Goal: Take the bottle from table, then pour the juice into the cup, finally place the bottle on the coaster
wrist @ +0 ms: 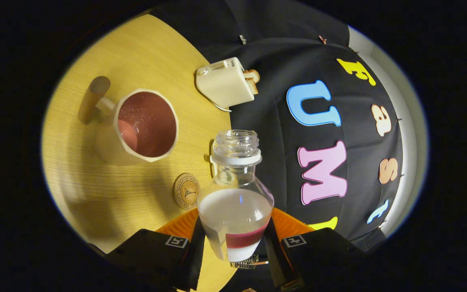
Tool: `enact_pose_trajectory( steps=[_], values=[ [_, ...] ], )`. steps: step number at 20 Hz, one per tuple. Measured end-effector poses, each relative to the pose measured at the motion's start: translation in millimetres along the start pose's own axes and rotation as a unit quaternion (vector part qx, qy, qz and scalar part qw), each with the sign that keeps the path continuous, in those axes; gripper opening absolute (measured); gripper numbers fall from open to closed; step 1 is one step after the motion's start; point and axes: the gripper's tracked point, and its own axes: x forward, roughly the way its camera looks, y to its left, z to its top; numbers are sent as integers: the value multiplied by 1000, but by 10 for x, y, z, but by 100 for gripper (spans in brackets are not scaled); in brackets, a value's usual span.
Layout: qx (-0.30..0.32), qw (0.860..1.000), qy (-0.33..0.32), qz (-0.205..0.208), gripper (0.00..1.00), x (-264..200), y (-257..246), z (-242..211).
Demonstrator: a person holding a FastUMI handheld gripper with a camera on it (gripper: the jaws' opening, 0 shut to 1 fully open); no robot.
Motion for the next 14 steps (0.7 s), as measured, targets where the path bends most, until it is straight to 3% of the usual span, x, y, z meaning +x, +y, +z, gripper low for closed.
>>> enact_pose_trajectory(
  steps=[14],
  values=[
    [-152, 987, -48, -9, 69, 183, 28, 245]
  ],
)
